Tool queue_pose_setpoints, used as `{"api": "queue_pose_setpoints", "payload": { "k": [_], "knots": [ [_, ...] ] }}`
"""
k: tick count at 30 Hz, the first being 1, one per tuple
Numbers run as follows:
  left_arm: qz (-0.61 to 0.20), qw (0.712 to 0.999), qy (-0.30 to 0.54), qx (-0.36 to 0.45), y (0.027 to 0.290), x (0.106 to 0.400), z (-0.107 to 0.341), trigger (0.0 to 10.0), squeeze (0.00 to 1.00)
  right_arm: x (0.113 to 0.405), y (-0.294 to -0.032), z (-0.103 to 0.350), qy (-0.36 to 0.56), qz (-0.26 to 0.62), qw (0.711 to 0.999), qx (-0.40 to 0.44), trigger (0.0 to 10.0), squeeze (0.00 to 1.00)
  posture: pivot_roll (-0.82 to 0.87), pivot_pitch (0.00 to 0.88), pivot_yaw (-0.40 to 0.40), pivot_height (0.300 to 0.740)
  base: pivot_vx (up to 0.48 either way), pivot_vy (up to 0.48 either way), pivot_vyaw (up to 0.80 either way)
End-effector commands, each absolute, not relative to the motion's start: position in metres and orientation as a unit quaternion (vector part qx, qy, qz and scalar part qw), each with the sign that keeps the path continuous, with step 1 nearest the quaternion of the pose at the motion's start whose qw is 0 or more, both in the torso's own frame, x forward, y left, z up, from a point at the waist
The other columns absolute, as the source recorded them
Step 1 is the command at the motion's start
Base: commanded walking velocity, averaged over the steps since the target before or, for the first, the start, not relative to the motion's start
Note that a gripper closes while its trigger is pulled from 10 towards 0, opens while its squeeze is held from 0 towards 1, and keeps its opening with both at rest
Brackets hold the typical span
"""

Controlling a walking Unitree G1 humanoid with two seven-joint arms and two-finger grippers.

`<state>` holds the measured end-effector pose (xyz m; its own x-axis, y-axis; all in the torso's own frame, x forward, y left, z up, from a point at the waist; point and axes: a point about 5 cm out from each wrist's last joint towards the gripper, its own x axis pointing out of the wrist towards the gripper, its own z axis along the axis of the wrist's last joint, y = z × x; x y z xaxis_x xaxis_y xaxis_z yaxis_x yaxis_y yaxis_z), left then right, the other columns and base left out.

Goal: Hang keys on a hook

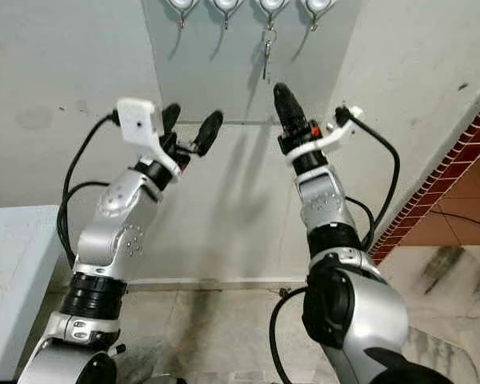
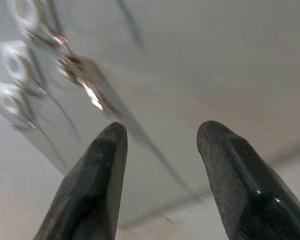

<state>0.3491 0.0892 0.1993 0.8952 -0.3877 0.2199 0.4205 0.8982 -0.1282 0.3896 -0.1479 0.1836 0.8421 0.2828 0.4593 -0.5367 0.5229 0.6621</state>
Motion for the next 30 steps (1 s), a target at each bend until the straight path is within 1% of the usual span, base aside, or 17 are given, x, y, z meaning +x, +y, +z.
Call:
{"api": "queue_pose_setpoints", "payload": {
  "k": [1, 6, 8, 11, 13, 16, 18, 22, 28, 29, 30],
  "knots": [
    [-0.181, 0.978, -0.066, -0.078, 0.1, 0.35, 0.177, 10.0, 0.0, 0.386, -0.155, 0.176, -0.142, 0.226, 0.879, 0.394, 10.0, 0.0, 0.04, 0.078, -0.019, 0.74, 0.0, 0.0, 0.0],
    [-0.13, 0.99, -0.004, -0.064, 0.118, 0.347, 0.134, 10.0, 0.0, 0.373, -0.167, 0.143, -0.107, 0.184, 0.906, 0.366, 10.0, 0.0, 0.03, 0.069, -0.013, 0.74, 0.0, 0.0, 0.0],
    [-0.095, 0.994, 0.017, -0.053, 0.132, 0.342, 0.111, 10.0, 0.0, 0.365, -0.176, 0.123, -0.083, 0.152, 0.924, 0.341, 10.0, 0.0, 0.03, 0.059, -0.007, 0.74, 0.0, 0.0, 0.0],
    [-0.069, 0.995, 0.058, -0.049, 0.141, 0.337, 0.088, 10.0, 0.0, 0.358, -0.184, 0.11, -0.067, 0.118, 0.931, 0.338, 10.0, 0.0, 0.03, 0.054, -0.006, 0.74, 0.0, 0.0, 0.0],
    [-0.061, 0.995, 0.07, -0.043, 0.145, 0.334, 0.079, 10.0, 0.0, 0.354, -0.187, 0.102, -0.055, 0.105, 0.94, 0.321, 10.0, 0.0, 0.03, 0.046, -0.003, 0.74, 0.0, 0.0, 0.0],
    [-0.031, 0.993, 0.112, -0.028, 0.157, 0.323, 0.052, 10.0, 0.0, 0.339, -0.195, 0.077, -0.014, 0.073, 0.957, 0.28, 10.0, 0.0, 0.02, 0.033, 0.0, 0.74, 0.0, 0.0, 0.0],
    [-0.027, 0.992, 0.121, -0.029, 0.158, 0.321, 0.048, 10.0, 0.0, 0.336, -0.196, 0.072, -0.004, 0.069, 0.959, 0.275, 10.0, 0.0, 0.01, 0.03, 0.001, 0.74, 0.0, 0.0, 0.0],
    [-0.005, 0.985, 0.165, -0.045, 0.168, 0.306, 0.021, 10.0, 0.0, 0.315, -0.2, 0.041, 0.064, 0.041, 0.971, 0.228, 10.0, 0.0, 0.01, 0.021, 0.003, 0.74, 0.0, 0.0, 0.0],
    [0.01, 0.973, 0.226, -0.047, 0.174, 0.284, -0.008, 10.0, 0.0, 0.29, -0.203, 0.009, 0.144, 0.015, 0.972, 0.187, 10.0, 0.0, 0.0, 0.023, 0.005, 0.74, 0.0, 0.0, 0.0],
    [0.016, 0.969, 0.241, -0.048, 0.177, 0.276, -0.015, 10.0, 0.0, 0.281, -0.203, -0.001, 0.171, 0.012, 0.971, 0.167, 10.0, 0.0, 0.0, 0.023, 0.006, 0.74, 0.0, 0.0, 0.0],
    [0.016, 0.969, 0.241, -0.048, 0.177, 0.276, -0.015, 10.0, 0.0, 0.281, -0.203, -0.001, 0.171, 0.012, 0.971, 0.167, 10.0, 0.0, 0.0, 0.023, 0.006, 0.74, 0.0, 0.0, 0.0]
  ]
}}
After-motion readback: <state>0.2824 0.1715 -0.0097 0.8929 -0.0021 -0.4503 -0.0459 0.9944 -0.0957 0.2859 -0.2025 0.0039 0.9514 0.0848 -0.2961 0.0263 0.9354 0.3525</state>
